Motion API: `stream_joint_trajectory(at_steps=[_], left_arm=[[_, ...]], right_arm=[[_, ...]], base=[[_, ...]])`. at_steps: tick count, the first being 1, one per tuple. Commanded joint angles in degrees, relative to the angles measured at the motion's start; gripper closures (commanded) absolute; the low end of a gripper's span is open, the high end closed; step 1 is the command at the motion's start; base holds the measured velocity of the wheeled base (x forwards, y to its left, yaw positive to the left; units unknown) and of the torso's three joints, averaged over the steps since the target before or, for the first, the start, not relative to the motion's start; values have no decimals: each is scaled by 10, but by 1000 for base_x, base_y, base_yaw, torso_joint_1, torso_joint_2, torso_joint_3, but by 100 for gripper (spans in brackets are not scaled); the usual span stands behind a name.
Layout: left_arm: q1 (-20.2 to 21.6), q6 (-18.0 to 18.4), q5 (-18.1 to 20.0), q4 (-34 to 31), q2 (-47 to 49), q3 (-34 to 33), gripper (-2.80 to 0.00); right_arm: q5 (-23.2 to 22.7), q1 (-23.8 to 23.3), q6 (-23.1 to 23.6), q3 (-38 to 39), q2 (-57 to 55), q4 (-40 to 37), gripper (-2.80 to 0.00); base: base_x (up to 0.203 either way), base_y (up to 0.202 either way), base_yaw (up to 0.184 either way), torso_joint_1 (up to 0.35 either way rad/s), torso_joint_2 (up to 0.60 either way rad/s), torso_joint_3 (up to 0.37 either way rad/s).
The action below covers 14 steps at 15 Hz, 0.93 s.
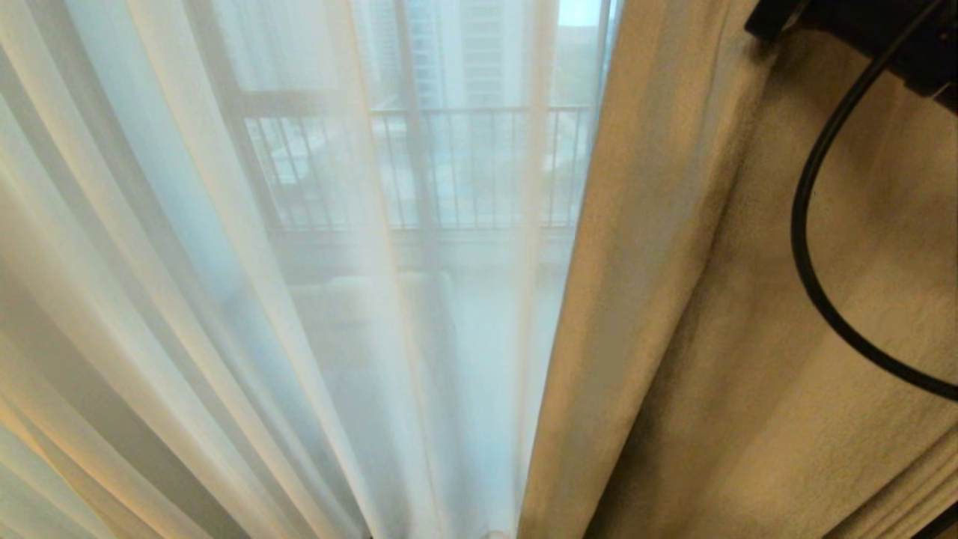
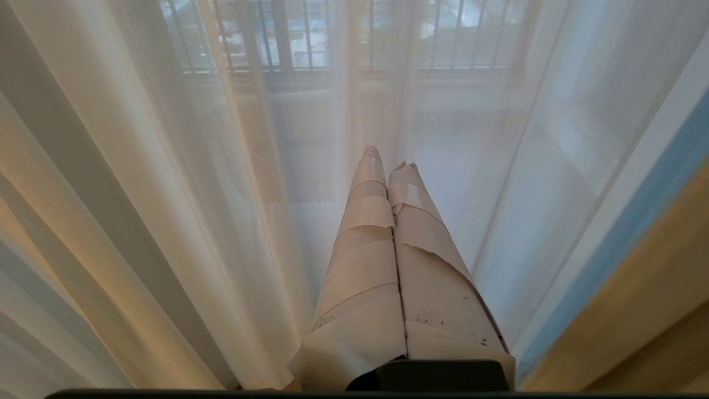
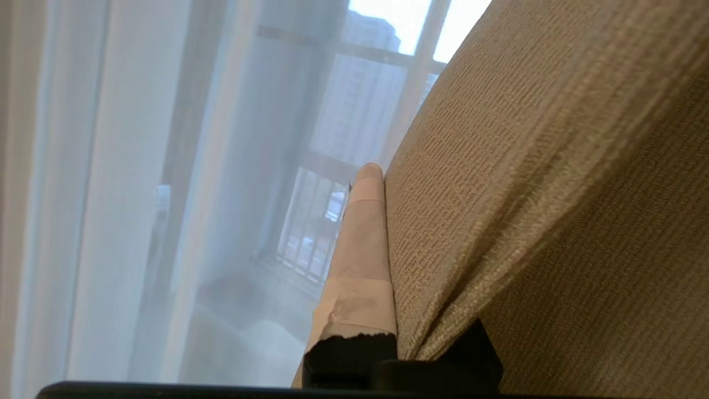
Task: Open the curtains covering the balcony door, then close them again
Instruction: Close the outer curtains on both sides
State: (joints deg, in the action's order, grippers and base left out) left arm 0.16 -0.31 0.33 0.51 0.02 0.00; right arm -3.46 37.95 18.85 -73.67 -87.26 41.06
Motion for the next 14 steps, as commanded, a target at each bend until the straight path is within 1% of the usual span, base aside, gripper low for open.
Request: stream_joint_trajectory(at_steps=[1, 12, 13, 14], left_arm=[[0, 0, 0, 0, 0, 0, 0], [0, 0, 0, 0, 0, 0, 0], [0, 0, 0, 0, 0, 0, 0], [0, 0, 0, 0, 0, 0, 0]], right_arm=[[-1, 21, 4, -1, -29, 10, 0], [0, 91, 30, -40, -92, 17, 0], [16, 97, 30, -43, -97, 17, 0], [47, 111, 30, -49, -105, 18, 0]], base=[[0, 0, 0, 0, 0, 0], [0, 0, 0, 0, 0, 0], [0, 0, 0, 0, 0, 0], [0, 0, 0, 0, 0, 0]])
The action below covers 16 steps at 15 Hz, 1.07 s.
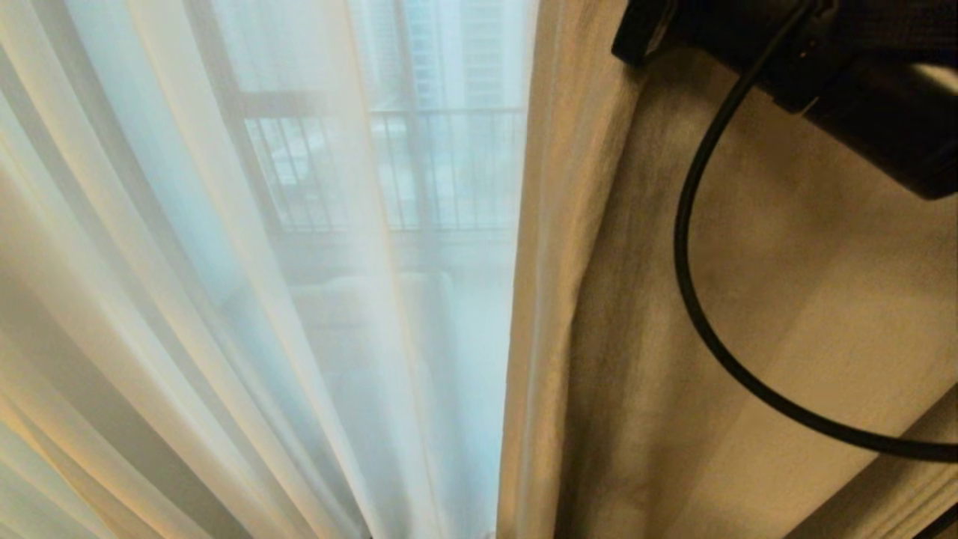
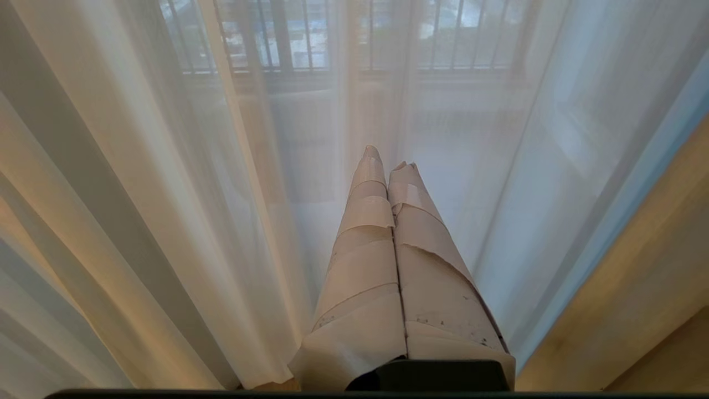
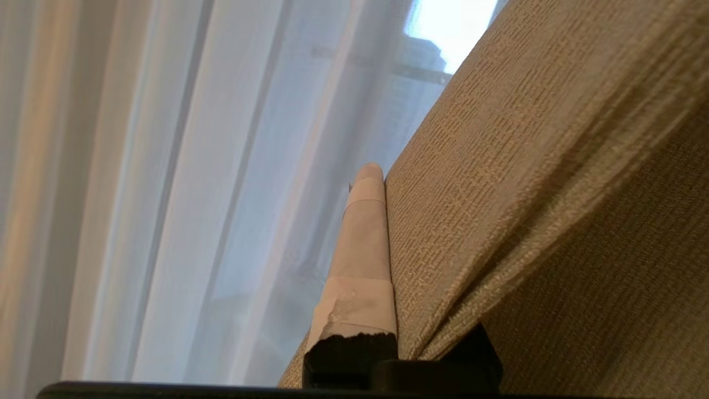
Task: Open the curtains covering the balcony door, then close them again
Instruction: Close the outer curtains on both sides
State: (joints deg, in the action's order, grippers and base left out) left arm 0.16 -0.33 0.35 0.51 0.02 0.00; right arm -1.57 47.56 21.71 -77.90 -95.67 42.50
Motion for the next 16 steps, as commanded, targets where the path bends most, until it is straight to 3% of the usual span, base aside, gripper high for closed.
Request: stream_joint_trajectory(at_steps=[1, 11, 16], left_arm=[[0, 0, 0, 0, 0, 0, 0], [0, 0, 0, 0, 0, 0, 0], [0, 0, 0, 0, 0, 0, 0]], right_arm=[[58, 25, 2, -15, -32, 4, 0], [80, 32, 1, -3, -22, 21, 0], [99, 20, -1, 61, 34, 22, 0]], base=[[0, 0, 0, 0, 0, 0], [0, 0, 0, 0, 0, 0], [0, 0, 0, 0, 0, 0]])
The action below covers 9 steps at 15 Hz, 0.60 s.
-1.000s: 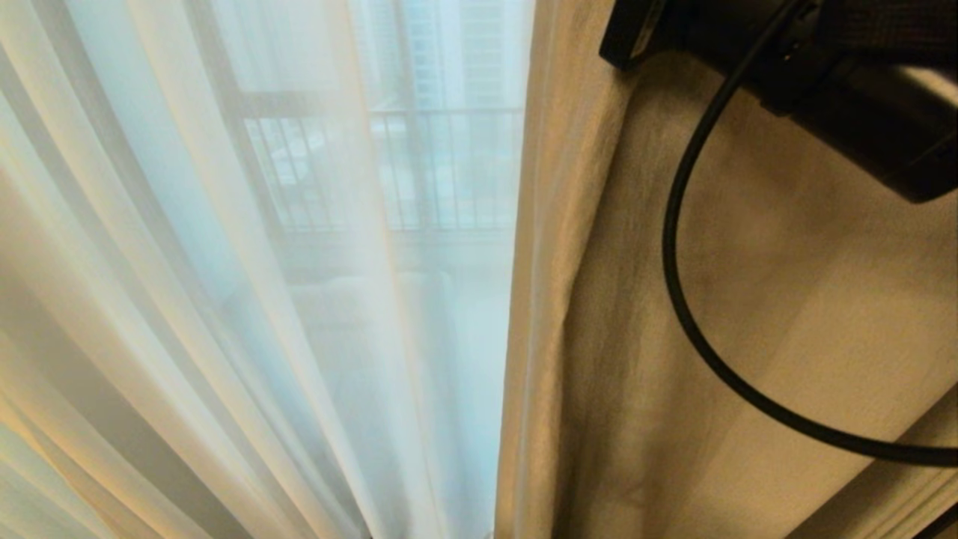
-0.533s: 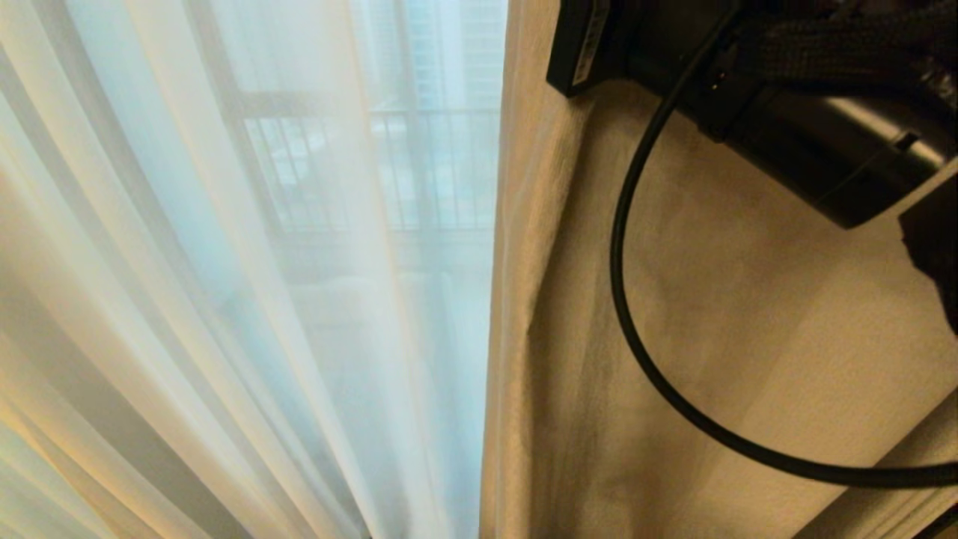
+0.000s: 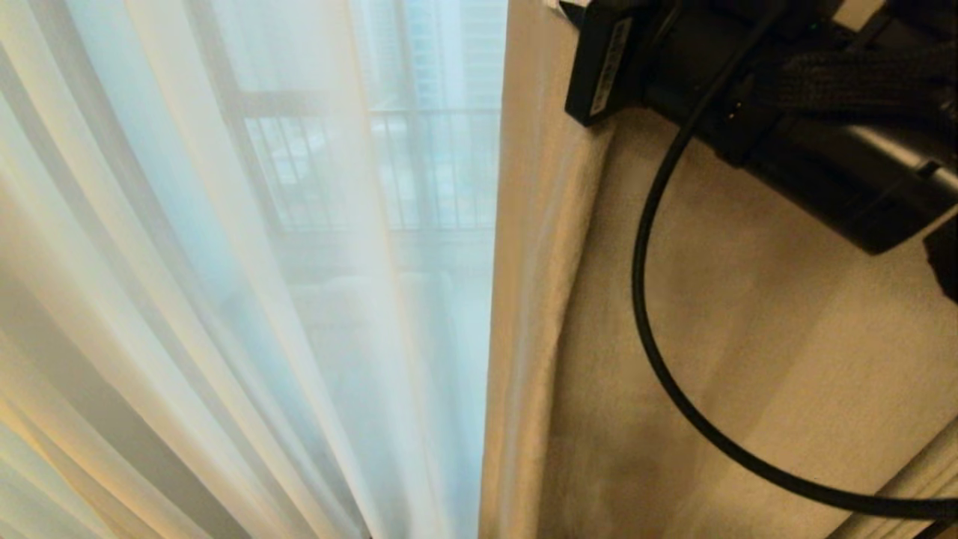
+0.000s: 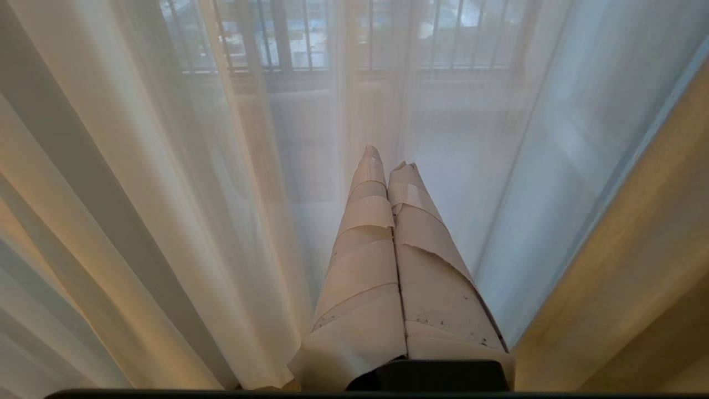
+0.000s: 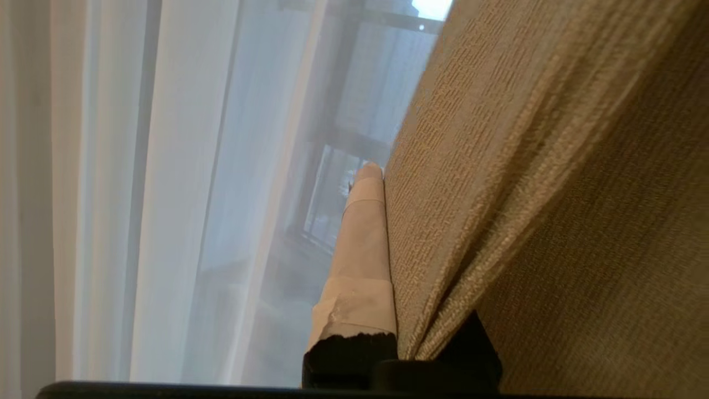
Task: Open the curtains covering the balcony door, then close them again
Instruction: Close the outer curtains on both sides
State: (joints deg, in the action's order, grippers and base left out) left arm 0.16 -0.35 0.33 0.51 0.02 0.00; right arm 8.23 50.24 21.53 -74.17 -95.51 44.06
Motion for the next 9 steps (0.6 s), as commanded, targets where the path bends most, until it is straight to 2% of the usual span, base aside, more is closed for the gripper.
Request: stream_joint_trajectory(at_steps=[1, 3, 8, 9], left_arm=[[0, 0, 0, 0, 0, 0, 0], [0, 0, 0, 0, 0, 0, 0], [0, 0, 0, 0, 0, 0, 0], [0, 0, 0, 0, 0, 0, 0]], right_arm=[[1, -14, 0, 38, 46, 7, 0], [6, -34, -2, 59, 71, 9, 0], [17, -40, -13, 96, 100, 16, 0], [17, -41, -13, 98, 102, 16, -280]], base=[[0, 0, 0, 0, 0, 0], [0, 0, 0, 0, 0, 0], [0, 0, 0, 0, 0, 0], [0, 0, 0, 0, 0, 0]])
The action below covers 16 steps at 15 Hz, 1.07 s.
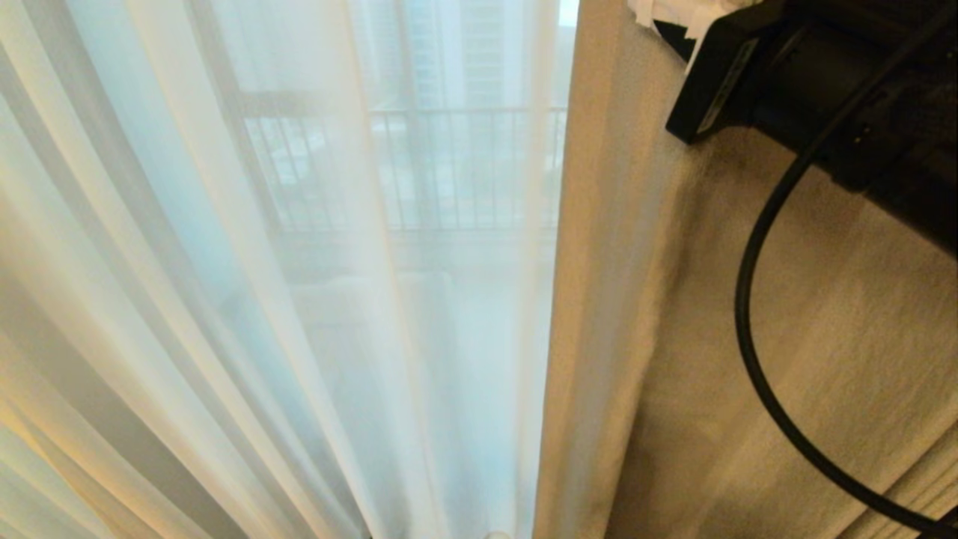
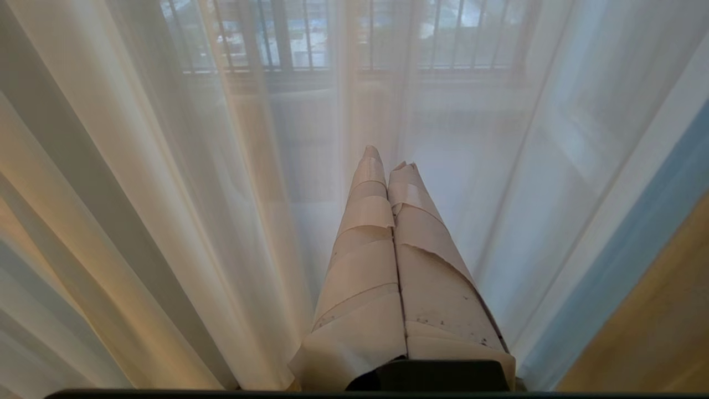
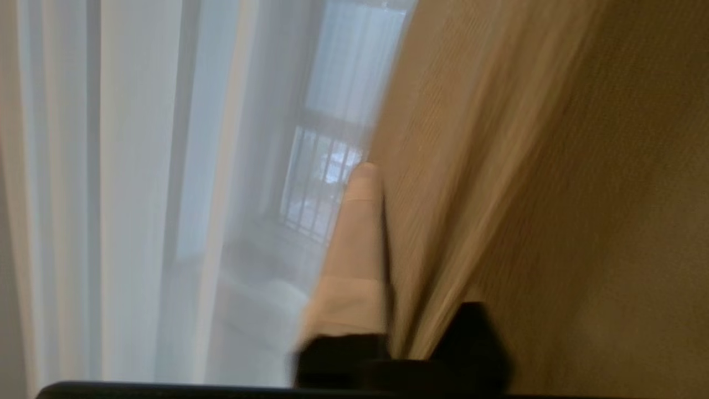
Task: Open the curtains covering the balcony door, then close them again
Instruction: Close the outer curtains on both sides
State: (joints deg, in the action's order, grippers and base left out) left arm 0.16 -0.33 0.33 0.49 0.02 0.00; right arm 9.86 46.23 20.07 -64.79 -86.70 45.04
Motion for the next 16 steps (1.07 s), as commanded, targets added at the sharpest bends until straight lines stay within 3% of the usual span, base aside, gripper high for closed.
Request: stream_joint_trajectory(at_steps=[1, 9, 16], left_arm=[[0, 0, 0, 0, 0, 0, 0], [0, 0, 0, 0, 0, 0, 0], [0, 0, 0, 0, 0, 0, 0]], right_arm=[[1, -1, 1, 5, 15, 6, -280], [1, -1, 2, 37, 48, 0, -280], [1, 0, 2, 208, 168, -4, -280]], base=[[0, 0, 0, 0, 0, 0], [0, 0, 0, 0, 0, 0], [0, 0, 0, 0, 0, 0]])
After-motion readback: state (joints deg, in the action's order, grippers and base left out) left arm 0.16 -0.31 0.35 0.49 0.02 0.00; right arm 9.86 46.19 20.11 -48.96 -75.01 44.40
